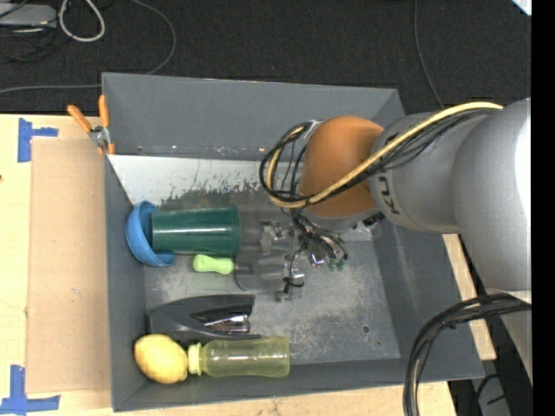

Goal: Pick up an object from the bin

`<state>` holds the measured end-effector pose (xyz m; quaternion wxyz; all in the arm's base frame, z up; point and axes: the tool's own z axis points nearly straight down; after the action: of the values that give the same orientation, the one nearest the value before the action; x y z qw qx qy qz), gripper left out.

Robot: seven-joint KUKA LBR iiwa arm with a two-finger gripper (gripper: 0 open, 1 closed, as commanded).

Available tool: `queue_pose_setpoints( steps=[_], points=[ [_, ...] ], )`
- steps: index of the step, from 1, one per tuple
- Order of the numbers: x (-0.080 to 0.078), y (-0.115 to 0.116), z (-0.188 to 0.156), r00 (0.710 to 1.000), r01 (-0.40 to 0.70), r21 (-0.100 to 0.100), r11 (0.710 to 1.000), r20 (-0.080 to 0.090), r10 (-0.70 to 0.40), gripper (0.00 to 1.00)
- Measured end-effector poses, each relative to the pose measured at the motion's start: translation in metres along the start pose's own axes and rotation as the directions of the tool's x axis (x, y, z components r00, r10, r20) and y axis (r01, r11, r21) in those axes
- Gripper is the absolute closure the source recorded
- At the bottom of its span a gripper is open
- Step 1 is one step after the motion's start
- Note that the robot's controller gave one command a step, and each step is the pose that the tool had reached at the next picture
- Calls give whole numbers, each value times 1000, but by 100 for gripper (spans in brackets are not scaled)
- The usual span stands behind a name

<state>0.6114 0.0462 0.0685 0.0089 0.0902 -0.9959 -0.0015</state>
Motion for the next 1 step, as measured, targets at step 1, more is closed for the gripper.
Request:
queue_pose_setpoints(
  steps=[1],
  points=[
    [-7,-4,-2,1000,-10,5,1000,29,10,0]
  ],
)
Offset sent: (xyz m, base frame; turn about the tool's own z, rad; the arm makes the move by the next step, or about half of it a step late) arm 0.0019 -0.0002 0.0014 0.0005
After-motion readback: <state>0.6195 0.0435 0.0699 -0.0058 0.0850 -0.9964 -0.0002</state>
